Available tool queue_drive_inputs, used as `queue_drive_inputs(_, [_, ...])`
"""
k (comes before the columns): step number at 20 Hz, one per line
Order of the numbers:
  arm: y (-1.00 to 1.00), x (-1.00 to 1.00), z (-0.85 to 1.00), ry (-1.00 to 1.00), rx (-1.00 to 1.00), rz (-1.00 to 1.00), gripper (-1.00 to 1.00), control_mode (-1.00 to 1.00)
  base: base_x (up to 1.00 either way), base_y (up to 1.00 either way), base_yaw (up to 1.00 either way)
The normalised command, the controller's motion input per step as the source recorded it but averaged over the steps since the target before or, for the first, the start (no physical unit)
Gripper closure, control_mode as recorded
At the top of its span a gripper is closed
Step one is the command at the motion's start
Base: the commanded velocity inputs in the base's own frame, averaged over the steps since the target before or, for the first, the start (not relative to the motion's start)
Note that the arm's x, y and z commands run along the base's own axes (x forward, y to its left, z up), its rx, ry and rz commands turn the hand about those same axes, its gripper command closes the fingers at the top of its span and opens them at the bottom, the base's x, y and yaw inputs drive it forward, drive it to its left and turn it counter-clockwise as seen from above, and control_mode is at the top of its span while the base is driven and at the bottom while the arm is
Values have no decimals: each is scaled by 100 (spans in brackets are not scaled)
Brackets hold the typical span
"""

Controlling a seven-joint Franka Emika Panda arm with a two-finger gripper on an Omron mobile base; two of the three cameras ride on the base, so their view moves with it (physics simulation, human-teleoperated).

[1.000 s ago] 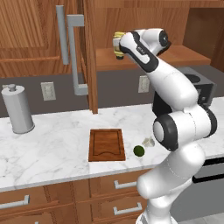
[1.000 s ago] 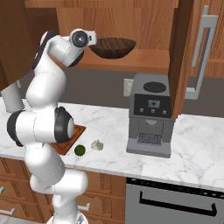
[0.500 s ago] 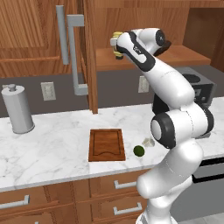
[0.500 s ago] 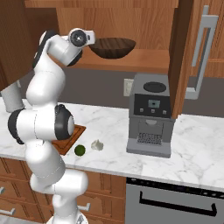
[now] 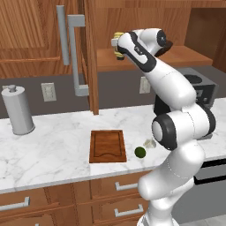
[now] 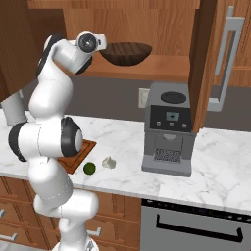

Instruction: Open the cabinet. Place the bowl and condiment on the counter. Then place the lime and garlic on the cutting board.

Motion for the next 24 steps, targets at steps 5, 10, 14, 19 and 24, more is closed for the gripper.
queue_drive_inputs(5, [0,0,-5,0,0,0,100,-100,0,0,0])
queue_drive_inputs(10, [0,-1,-2,-2,0,0,100,-100,0,0,0])
queue_drive_inputs(14, [-2,-40,0,-7,0,0,100,-100,0,0,0])
queue_drive_inputs(19, [-19,-51,0,-8,0,0,100,-100,0,0,0])
queue_drive_inputs(24, [-19,-55,0,-3,1,0,100,-100,0,0,0])
